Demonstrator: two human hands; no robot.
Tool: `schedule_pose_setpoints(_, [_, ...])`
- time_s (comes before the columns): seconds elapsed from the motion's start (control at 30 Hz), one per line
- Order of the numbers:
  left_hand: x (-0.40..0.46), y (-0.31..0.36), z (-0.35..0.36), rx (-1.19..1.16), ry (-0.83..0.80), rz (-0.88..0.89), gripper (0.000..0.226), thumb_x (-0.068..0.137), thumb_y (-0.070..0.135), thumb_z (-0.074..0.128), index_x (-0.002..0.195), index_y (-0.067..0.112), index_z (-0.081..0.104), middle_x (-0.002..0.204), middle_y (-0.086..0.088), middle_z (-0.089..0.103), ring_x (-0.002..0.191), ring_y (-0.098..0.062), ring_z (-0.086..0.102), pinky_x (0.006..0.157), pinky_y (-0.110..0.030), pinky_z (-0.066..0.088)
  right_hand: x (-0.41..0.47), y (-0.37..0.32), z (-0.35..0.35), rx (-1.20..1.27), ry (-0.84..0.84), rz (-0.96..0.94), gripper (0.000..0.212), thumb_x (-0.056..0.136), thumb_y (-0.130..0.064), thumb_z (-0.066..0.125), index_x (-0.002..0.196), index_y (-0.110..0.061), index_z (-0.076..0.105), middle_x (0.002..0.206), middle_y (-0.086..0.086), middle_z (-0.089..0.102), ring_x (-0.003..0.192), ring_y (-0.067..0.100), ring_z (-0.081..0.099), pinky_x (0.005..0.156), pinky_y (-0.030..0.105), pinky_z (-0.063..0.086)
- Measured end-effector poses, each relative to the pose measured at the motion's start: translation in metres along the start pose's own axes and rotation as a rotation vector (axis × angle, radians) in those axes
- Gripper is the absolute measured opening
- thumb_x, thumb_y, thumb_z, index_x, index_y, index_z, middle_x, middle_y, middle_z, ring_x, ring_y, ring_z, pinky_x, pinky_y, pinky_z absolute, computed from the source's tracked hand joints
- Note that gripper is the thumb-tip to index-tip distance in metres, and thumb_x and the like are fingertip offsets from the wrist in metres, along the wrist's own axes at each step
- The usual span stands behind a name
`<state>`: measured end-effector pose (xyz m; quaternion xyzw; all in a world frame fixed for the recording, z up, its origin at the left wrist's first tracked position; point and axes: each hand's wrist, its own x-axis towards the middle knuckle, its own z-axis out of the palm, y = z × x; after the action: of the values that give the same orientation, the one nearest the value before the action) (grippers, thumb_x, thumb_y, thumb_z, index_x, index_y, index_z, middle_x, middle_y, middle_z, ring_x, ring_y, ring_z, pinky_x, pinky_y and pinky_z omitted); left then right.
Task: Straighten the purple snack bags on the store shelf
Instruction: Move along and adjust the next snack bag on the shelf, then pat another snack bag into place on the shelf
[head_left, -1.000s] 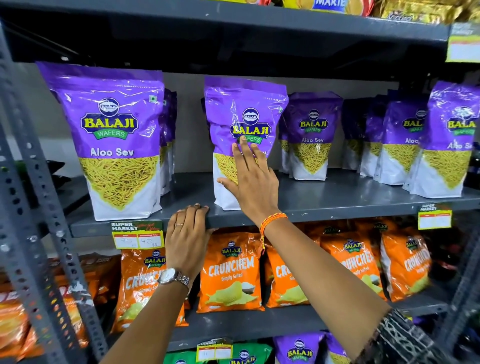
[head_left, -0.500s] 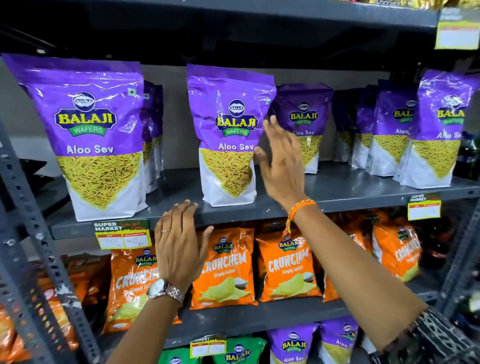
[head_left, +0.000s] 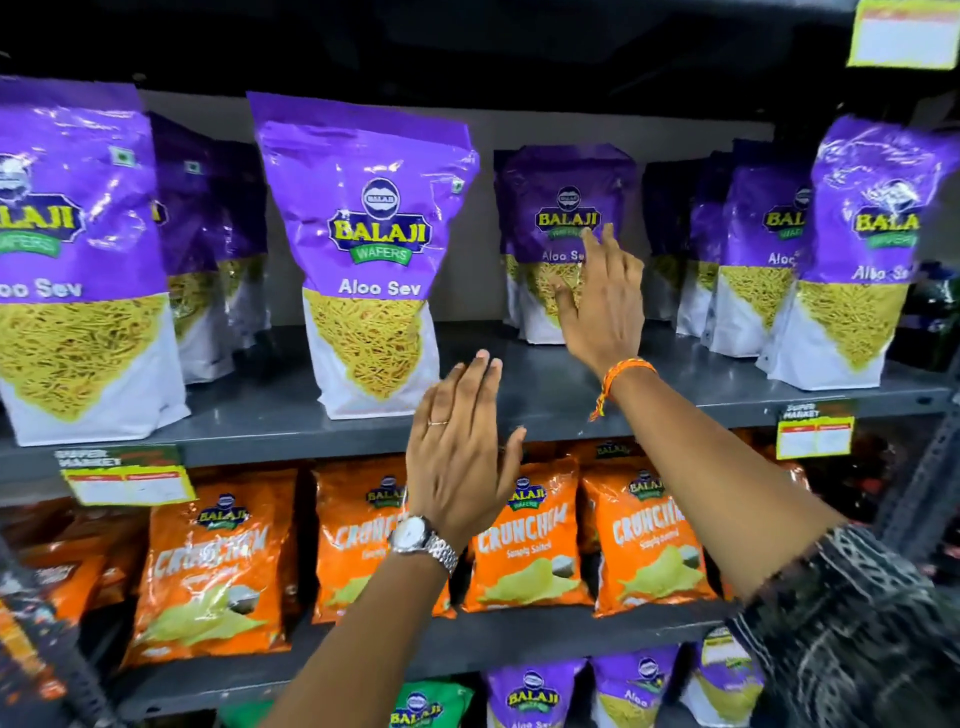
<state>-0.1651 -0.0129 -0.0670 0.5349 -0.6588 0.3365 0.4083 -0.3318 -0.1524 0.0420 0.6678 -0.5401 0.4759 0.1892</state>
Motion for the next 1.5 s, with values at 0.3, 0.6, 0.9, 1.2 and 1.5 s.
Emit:
schedule_pose_setpoints(0.3, [-0.014, 0.002, 0.051, 0.176, 0.016, 0.04, 0.063, 0.096, 0.058, 0.046, 0.127, 0.006, 0.063, 0.127, -0.013, 0.065, 0.11, -0.035, 0.061, 0.101, -0.044, 0.038, 0.032, 0.019, 0.042, -0.091, -0.196, 0.062, 0.079, 0.089, -0.041, 0.069, 0.155, -0.021, 0.03, 0.158, 0.014, 0.032, 0.139, 0.042, 0.03, 0.096, 0.062, 0.049])
schedule_pose_setpoints(0.6, [-0.014, 0.001, 0.059, 0.287, 0.083, 0.051, 0.067, 0.091, 0.067, 0.048, 0.113, 0.007, 0.068, 0.113, -0.013, 0.069, 0.097, -0.034, 0.062, 0.091, -0.045, 0.039, 0.049, 0.016, 0.08, -0.112, -0.219, 0.142, 0.085, 0.091, -0.062, 0.061, 0.16, -0.042, 0.015, 0.17, 0.014, -0.004, 0.146, 0.056, 0.015, 0.103, 0.077, 0.035])
schedule_pose_setpoints(0.9, [-0.013, -0.002, 0.065, 0.319, 0.125, 0.081, 0.068, 0.091, 0.069, 0.046, 0.108, 0.008, 0.07, 0.108, -0.012, 0.072, 0.09, -0.033, 0.066, 0.086, -0.043, 0.04, 0.045, 0.024, 0.081, -0.11, -0.211, 0.092, 0.092, 0.082, -0.054, 0.076, 0.157, -0.038, 0.025, 0.17, 0.015, 0.001, 0.146, 0.054, 0.016, 0.096, 0.064, 0.051])
schedule_pose_setpoints(1.2, [-0.011, -0.004, 0.066, 0.32, 0.149, 0.108, 0.067, 0.092, 0.068, 0.044, 0.107, 0.007, 0.068, 0.105, -0.013, 0.072, 0.087, -0.034, 0.067, 0.085, -0.044, 0.04, 0.034, 0.022, 0.052, -0.075, -0.153, 0.082, 0.082, 0.08, -0.045, 0.081, 0.149, -0.037, 0.037, 0.164, 0.012, 0.019, 0.135, 0.045, 0.029, 0.077, 0.053, 0.061])
schedule_pose_setpoints(1.5, [-0.012, -0.001, 0.057, 0.281, 0.061, 0.08, 0.067, 0.093, 0.067, 0.043, 0.11, 0.007, 0.066, 0.108, -0.013, 0.069, 0.093, -0.034, 0.064, 0.09, -0.045, 0.039, 0.0, 0.03, -0.005, -0.085, -0.115, 0.059, 0.086, 0.081, -0.049, 0.08, 0.152, -0.043, 0.033, 0.168, 0.008, 0.013, 0.139, 0.044, 0.026, 0.072, 0.048, 0.059])
